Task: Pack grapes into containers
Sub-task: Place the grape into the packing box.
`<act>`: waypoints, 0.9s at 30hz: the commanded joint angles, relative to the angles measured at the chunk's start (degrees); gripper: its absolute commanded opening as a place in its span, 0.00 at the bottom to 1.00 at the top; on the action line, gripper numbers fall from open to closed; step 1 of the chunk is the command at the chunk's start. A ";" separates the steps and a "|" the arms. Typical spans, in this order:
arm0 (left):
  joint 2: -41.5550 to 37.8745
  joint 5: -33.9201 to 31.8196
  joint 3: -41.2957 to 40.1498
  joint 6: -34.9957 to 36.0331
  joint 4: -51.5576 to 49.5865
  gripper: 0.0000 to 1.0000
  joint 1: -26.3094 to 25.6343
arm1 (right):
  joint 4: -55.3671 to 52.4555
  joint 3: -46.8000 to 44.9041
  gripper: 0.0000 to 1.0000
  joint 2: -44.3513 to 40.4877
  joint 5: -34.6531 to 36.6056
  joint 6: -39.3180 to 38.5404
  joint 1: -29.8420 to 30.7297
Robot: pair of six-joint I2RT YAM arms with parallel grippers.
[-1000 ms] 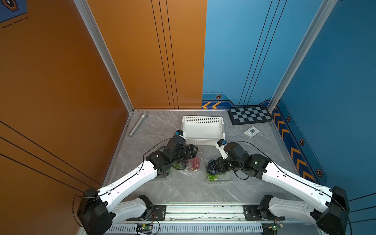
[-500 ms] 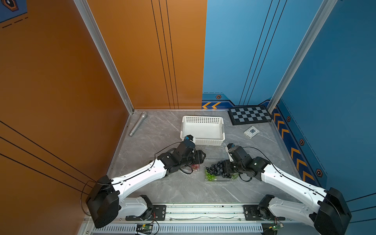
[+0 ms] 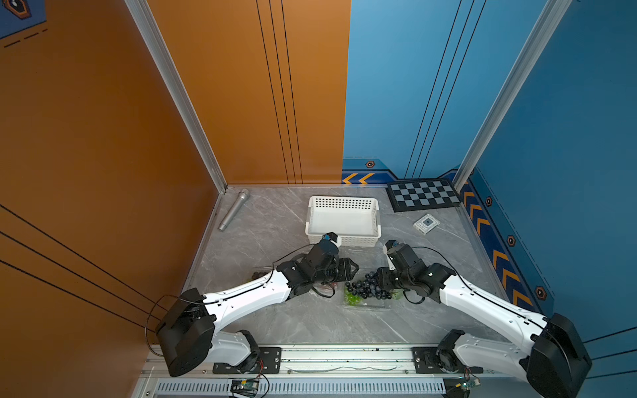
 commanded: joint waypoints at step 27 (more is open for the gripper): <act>7.17 -2.09 4.39 0.97 -8.61 0.61 0.32 | 1.91 1.08 0.59 -3.60 -0.57 -1.32 -1.31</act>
